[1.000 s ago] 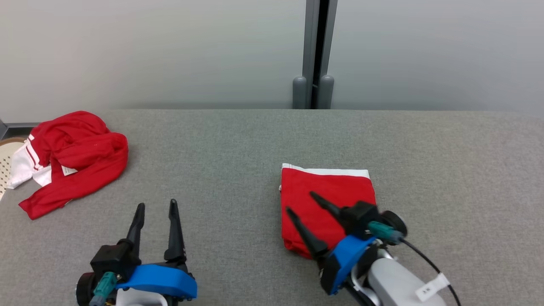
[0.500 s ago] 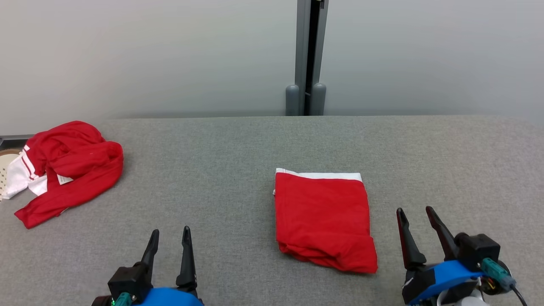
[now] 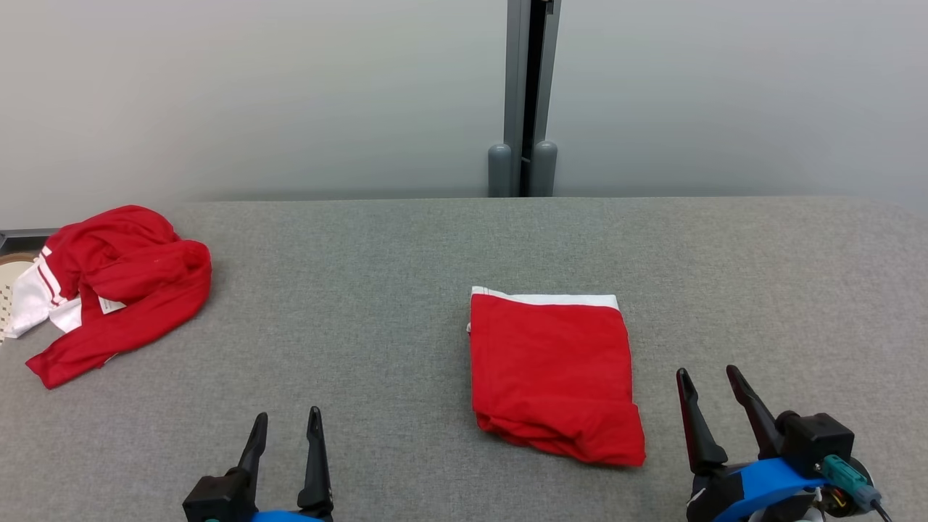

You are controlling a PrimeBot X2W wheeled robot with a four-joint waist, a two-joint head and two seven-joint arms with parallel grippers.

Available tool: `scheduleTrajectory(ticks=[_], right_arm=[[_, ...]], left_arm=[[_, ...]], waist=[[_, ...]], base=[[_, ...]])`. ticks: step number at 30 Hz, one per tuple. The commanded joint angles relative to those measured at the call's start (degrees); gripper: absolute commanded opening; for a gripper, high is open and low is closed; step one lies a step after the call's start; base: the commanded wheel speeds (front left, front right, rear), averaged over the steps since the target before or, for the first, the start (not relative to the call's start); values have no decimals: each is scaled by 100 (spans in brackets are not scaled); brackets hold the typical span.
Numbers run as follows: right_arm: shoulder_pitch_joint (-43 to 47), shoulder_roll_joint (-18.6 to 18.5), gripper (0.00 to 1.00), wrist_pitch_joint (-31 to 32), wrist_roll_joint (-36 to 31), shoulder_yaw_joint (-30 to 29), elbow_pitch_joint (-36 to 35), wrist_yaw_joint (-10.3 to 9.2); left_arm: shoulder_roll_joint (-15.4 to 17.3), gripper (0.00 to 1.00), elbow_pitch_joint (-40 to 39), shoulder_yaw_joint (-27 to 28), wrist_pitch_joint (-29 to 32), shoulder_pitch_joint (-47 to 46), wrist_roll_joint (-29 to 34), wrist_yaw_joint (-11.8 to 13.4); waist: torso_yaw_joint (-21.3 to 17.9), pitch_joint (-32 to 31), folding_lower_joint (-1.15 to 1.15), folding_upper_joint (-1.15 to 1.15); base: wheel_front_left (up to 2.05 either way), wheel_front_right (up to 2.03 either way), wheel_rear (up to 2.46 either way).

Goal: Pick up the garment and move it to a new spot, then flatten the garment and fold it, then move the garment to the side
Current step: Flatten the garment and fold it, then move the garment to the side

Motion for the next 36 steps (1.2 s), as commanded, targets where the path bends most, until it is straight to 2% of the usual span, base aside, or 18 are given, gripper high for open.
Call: scheduleTrajectory(ticks=[1, 17, 23, 26, 31, 36], right_arm=[[49, 7, 100, -20, 21, 3, 27, 0], [-12, 7, 100, -20, -67, 5, 208, 0], [-443, 5, 100, 76, -340, -56, 399, 0], [-762, 5, 100, 390, -499, -109, 434, 0], [-1321, 1, 100, 1351, -538, -302, 608, 0], [-1646, -222, 100, 2365, -573, -465, 1016, 0]], left_arm=[[-7, 100, 17, 22, -15, 31, 38, -41], [-78, 100, 51, 125, -15, -55, 182, -118], [-93, 100, 57, 153, -15, -120, 223, -145], [-96, 100, 56, 153, -15, -173, 253, -169], [-97, 100, -9, 160, -15, -276, 308, -200], [-102, 100, -48, 116, -15, -344, 346, -232]], waist=[[13, 5, 0, 0], [37, 34, 0, 0], [98, 87, 0, 0], [153, 137, 0, 0], [322, 256, 0, 0], [590, 431, 0, 0]], base=[[0, 0, 0], [0, 0, 0], [0, 0, 0], [0, 0, 0], [0, 0, 0], [0, 0, 0]])
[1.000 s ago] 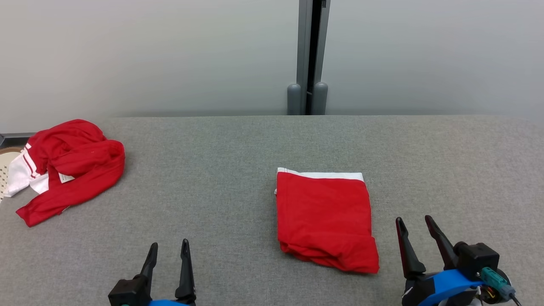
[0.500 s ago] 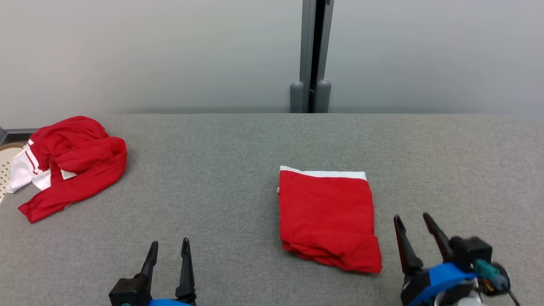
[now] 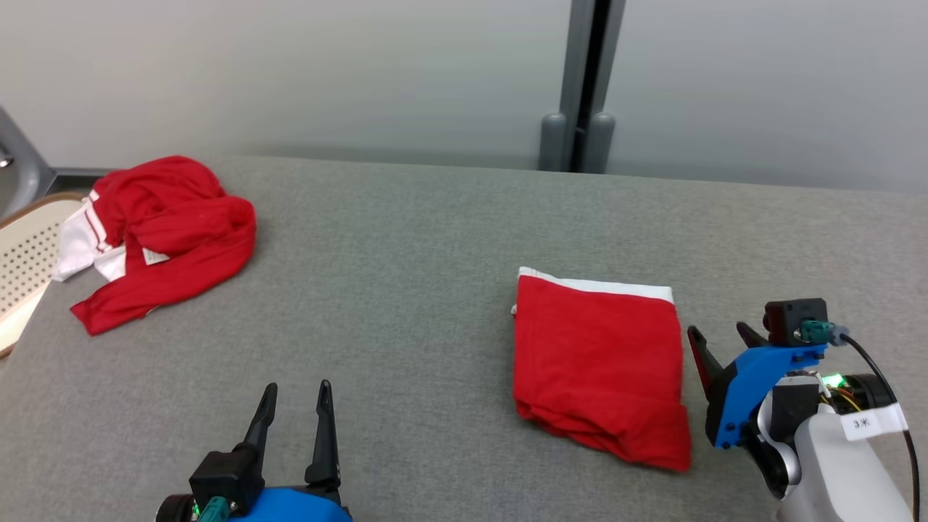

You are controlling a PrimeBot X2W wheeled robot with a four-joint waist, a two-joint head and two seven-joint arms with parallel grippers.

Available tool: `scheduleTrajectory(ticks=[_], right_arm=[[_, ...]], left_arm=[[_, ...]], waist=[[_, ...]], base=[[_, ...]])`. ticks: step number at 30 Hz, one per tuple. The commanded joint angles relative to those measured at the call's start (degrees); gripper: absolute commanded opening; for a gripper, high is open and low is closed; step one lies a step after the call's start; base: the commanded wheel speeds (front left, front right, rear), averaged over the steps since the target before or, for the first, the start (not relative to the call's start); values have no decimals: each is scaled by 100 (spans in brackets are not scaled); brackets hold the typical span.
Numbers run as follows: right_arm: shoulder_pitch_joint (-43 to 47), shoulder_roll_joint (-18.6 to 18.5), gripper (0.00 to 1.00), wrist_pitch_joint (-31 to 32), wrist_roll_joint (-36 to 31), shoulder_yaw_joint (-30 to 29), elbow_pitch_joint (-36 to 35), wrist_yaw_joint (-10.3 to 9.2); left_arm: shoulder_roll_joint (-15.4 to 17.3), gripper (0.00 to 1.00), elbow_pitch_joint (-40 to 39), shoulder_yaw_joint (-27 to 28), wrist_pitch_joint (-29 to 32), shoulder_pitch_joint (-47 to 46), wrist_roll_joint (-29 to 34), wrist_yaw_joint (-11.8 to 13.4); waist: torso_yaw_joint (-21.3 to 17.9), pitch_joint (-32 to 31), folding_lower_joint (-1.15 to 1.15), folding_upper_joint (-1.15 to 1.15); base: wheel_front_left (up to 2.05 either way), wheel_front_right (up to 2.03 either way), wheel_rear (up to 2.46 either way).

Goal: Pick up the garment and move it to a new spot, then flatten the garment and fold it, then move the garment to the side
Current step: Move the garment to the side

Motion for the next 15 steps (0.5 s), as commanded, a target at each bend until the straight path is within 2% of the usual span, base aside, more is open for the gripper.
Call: scheduleTrajectory(ticks=[1, 7, 12, 13, 14, 15], right_arm=[[-91, -70, 100, 190, 8, 25, 106, 0], [-172, -232, 100, 988, 606, 268, 512, 0], [-175, -393, 100, 1223, 1112, 498, 690, 0], [-176, -430, 62, 1204, 1141, 555, 711, 0], [-191, -462, 38, 1191, 1181, 607, 730, 0], [-210, -487, 18, 1182, 1218, 660, 746, 0]], left_arm=[[-3, 100, -24, 17, -15, -115, 27, -1], [-10, 100, -61, -6, -15, -156, 73, -4], [-13, 100, -91, 8, -15, -203, 111, -11], [-13, 100, -95, 12, -15, -212, 119, -12], [-14, 100, -104, 10, -15, -218, 129, -14], [-14, 100, -121, 11, -15, -227, 147, -16]], waist=[[145, 123, 0, 0], [404, 326, 0, 0], [486, 428, 0, 0], [488, 443, 0, 0], [483, 457, 0, 0], [469, 469, 0, 0]], base=[[0, 0, 0], [0, 0, 0], [0, 0, 0], [0, 0, 0], [0, 0, 0], [0, 0, 0]])
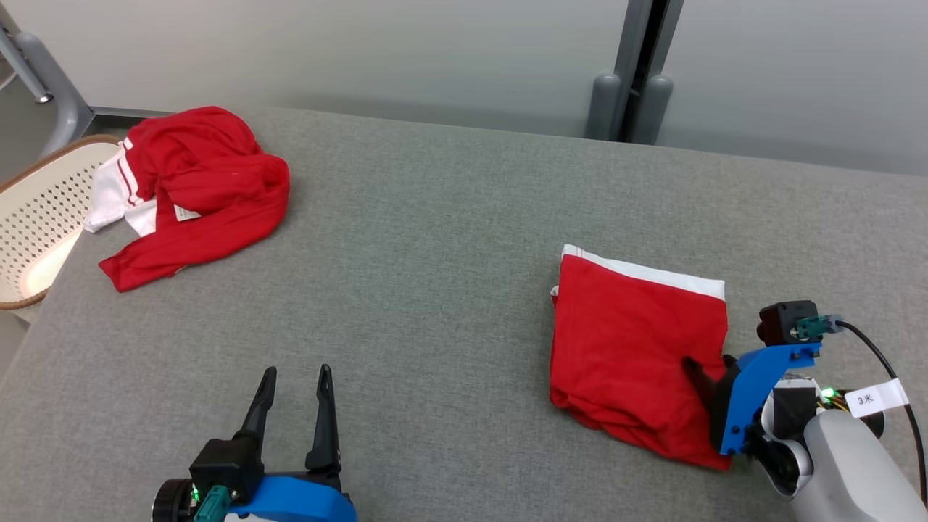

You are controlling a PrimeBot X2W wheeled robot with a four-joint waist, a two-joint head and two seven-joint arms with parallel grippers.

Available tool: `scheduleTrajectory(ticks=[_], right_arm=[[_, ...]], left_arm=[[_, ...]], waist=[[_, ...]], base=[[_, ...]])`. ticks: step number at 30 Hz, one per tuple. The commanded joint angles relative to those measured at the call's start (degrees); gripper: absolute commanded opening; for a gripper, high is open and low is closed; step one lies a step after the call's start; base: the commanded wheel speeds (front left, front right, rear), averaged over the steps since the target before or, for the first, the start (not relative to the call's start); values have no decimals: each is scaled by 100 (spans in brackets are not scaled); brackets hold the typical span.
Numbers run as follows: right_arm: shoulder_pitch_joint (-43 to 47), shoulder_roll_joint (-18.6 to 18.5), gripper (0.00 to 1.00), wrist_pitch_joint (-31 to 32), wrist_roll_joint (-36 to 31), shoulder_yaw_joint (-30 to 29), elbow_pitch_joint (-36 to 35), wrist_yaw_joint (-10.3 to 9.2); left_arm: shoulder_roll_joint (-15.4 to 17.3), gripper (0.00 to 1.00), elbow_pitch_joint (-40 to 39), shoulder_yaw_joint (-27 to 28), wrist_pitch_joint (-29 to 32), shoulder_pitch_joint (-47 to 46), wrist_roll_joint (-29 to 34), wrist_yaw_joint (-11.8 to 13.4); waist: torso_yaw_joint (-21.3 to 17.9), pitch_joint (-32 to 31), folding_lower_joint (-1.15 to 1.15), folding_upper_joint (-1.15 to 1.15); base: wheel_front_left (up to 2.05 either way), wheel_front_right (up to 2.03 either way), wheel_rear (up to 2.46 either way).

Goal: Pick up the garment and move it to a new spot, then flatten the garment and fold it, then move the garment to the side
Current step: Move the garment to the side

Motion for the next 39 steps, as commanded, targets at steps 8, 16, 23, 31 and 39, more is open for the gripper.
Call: scheduleTrajectory(ticks=[8, 16, 23, 31, 39], right_arm=[[-257, -370, 0, -382, 294, 427, -211, -3], [-456, -739, 0, -657, 313, 405, -589, 0], [-292, -701, 0, -967, 291, -59, -659, 0], [-374, -540, 0, -1251, 226, -481, -542, 0], [-1097, -1098, 0, -995, 121, -644, -320, 0]], left_arm=[[-4, 100, -242, 77, -16, -128, 140, -34], [78, 100, -425, 99, -16, -260, 252, -89], [234, 100, -382, -9, 12, -546, 402, -155], [380, 100, -464, -153, 188, -769, 494, -209], [493, 100, -695, -205, 328, -823, 546, -157]], waist=[[-542, 145, 0, 0], [-1735, 437, 0, 0], [-2676, 788, 0, 0], [-2938, 1037, 0, 0], [-2382, 1343, 0, 0]], base=[[0, 0, 0], [0, 0, 0], [0, 0, 0], [0, 0, 0], [0, 0, 0]])
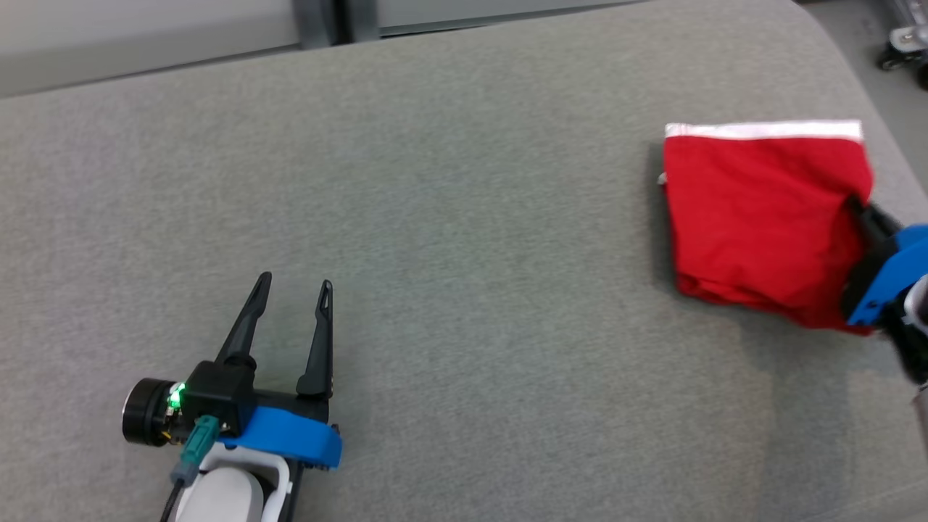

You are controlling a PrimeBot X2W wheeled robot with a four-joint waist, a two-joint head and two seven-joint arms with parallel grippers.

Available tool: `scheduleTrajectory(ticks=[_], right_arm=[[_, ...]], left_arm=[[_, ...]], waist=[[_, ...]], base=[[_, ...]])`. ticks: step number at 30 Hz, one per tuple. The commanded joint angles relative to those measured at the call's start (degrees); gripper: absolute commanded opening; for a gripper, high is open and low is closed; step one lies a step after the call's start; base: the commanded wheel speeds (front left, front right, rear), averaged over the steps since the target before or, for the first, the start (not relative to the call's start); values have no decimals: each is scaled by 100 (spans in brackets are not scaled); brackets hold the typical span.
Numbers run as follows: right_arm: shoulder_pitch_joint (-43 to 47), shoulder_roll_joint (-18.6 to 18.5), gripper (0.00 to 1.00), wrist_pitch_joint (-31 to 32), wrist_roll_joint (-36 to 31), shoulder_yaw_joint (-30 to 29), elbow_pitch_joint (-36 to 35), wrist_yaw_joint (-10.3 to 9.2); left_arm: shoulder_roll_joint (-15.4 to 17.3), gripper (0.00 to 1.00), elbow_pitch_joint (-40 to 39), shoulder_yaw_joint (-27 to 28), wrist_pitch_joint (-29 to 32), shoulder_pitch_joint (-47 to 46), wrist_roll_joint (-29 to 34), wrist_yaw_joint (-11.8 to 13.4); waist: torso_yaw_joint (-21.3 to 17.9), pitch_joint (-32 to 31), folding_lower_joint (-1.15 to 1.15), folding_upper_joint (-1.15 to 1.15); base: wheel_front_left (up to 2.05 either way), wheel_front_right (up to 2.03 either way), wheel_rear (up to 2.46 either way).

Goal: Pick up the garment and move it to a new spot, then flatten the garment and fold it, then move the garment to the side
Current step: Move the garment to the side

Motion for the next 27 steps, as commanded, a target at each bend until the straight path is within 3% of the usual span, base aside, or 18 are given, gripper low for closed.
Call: scheduleTrajectory(ticks=[1, 5, 12, 14, 15, 16, 17, 27], right_arm=[[-242, -203, 0, 71, -43, -55, 64, -2], [-622, -695, 0, 226, -287, -214, 231, -2], [-951, -1035, 0, 240, -755, -601, 522, -2], [-1012, -1027, 34, 104, -875, -747, 570, -2], [-1038, -990, 82, 15, -944, -828, 599, -2], [-1038, -990, 82, 15, -944, -828, 599, -2], [-1051, -940, 100, -87, -1018, -877, 617, -1], [-1174, -398, 100, -884, -1355, -927, 774, -1]], left_arm=[[57, 100, -69, 2, 15, -30, 36, 22], [82, 100, -162, 7, 34, -36, 23, 57], [83, 100, -289, -47, 23, -50, -2, 91], [88, 100, -308, -62, 19, -48, -7, 102], [92, 100, -313, -69, 16, -52, -11, 103], [92, 100, -313, -69, 16, -52, -11, 103], [91, 100, -320, -76, 16, -55, -14, 110], [87, 100, -257, -91, 39, -169, -146, 76]], waist=[[277, 194, -1, 0], [586, 359, -1, 0], [894, 549, -1, 0], [923, 580, -1, 0], [932, 592, -1, 0], [932, 592, -1, 0], [937, 601, -1, 0], [817, 484, -1, 0]], base=[[0, 0, 0], [0, 0, 0], [0, 0, 0], [0, 0, 0], [0, 0, 0], [0, 0, 0], [0, 0, 0], [0, 0, 0]])
